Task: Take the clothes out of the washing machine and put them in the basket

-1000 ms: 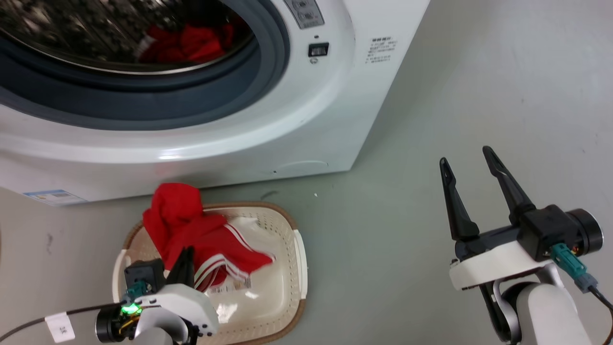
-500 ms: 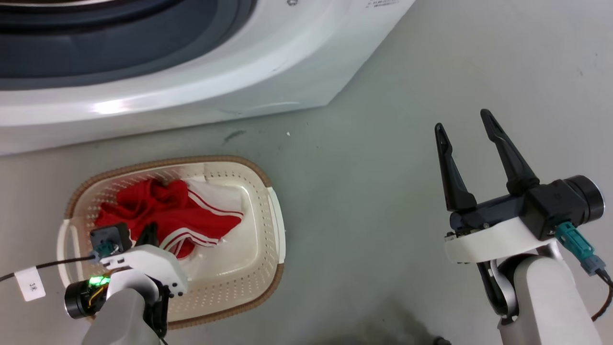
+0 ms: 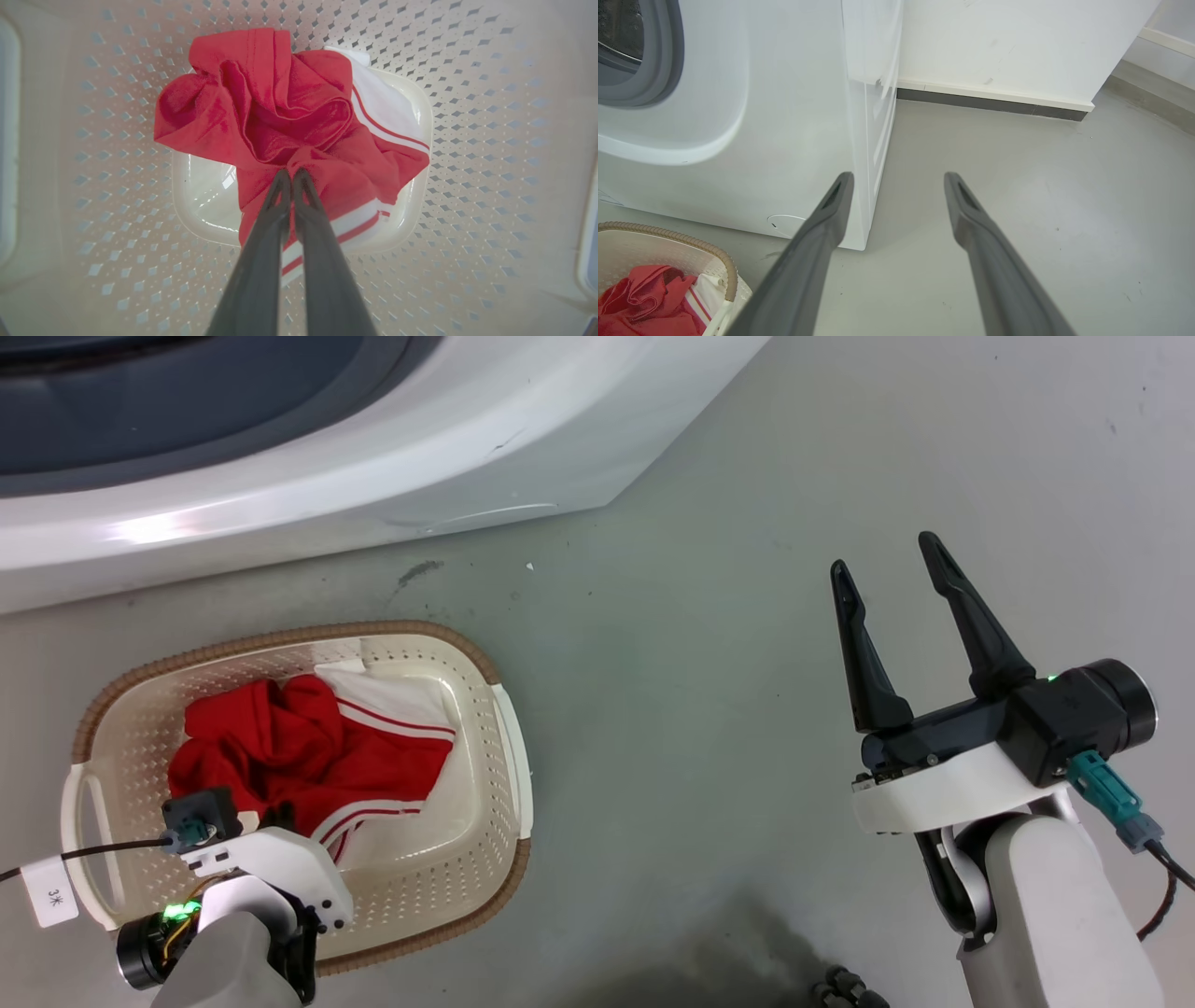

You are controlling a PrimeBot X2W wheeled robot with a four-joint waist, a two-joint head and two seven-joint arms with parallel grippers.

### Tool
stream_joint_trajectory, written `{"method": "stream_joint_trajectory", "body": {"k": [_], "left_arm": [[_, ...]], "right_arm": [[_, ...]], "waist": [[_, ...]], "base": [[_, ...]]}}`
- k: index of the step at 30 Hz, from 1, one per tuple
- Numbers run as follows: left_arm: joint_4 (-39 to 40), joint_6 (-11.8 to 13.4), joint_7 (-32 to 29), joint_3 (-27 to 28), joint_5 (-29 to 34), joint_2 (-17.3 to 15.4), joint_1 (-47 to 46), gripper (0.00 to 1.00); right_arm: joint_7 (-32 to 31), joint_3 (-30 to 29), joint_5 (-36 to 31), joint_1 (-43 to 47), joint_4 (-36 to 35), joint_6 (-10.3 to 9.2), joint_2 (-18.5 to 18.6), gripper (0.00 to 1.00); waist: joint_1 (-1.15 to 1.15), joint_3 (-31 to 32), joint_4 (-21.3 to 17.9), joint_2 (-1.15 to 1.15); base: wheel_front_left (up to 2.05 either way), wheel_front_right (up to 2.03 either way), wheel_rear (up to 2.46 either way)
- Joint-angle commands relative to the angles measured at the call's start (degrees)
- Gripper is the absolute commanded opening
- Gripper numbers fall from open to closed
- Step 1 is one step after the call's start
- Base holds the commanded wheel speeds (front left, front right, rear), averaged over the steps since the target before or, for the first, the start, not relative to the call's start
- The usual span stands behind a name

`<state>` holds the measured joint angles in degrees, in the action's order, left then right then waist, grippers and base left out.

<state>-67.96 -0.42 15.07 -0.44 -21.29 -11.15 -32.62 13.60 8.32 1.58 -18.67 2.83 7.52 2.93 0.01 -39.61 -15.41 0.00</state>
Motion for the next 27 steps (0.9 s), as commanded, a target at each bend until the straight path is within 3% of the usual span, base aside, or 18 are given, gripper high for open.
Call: {"method": "stream_joint_trajectory", "body": {"k": [1,12,27], "left_arm": [[-0.4,0.0,0.1,0.0,0.1,0.2,-0.1,1.0],[5.4,-1.0,0.1,2.2,0.7,2.2,6.0,1.0],[23.7,-1.7,0.1,4.4,7.0,4.8,11.4,1.0]], "right_arm": [[0.2,0.0,0.5,-0.4,0.6,-0.06,-0.1,1.0],[0.3,-1.2,-0.7,2.8,2.9,-0.06,-0.1,1.0],[-3.7,-2.2,-1.6,10.4,1.5,-0.06,-0.1,1.0]], "waist": [[-0.01,1.0,0.3,0.0],[-0.01,14.3,3.5,0.0],[-0.01,27.6,7.4,0.0]], "base": [[0.0,0.0,0.0],[0.0,0.0,0.0],[0.0,0.0,0.0]]}}
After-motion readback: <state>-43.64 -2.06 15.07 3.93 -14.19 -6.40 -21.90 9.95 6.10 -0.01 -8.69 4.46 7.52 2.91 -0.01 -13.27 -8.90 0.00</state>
